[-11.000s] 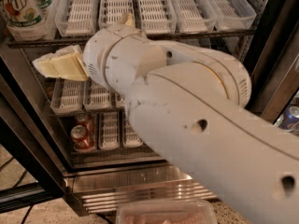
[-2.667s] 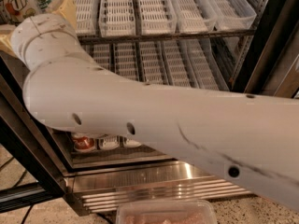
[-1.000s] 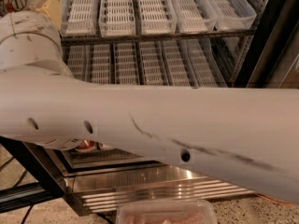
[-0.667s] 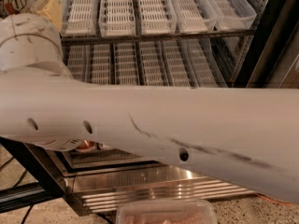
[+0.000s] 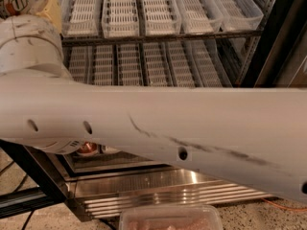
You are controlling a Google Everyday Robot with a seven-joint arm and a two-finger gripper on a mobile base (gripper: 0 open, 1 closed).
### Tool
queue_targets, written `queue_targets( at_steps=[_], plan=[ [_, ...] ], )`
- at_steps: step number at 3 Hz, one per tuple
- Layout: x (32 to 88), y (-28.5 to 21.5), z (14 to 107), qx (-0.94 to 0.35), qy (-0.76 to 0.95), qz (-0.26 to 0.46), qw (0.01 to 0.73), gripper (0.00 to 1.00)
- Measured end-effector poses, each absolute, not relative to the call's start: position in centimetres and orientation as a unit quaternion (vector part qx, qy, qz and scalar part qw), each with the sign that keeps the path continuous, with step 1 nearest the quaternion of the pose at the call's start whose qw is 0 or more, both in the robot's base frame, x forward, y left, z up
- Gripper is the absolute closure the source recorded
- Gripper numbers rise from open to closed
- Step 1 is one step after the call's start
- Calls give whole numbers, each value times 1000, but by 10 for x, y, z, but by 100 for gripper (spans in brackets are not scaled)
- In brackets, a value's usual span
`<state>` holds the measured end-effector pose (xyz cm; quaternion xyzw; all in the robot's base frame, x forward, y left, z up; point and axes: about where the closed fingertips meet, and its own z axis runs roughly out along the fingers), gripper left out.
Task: Pick 7up can from top shelf of fridge
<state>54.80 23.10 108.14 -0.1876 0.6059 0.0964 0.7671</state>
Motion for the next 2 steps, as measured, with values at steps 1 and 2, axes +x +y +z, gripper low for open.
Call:
queue_targets(
  at_steps=[1,2],
  plan=[
    [555,227,1083,-179,604,88,772,32],
    [569,223,1086,-171,601,78,777,31]
  ],
)
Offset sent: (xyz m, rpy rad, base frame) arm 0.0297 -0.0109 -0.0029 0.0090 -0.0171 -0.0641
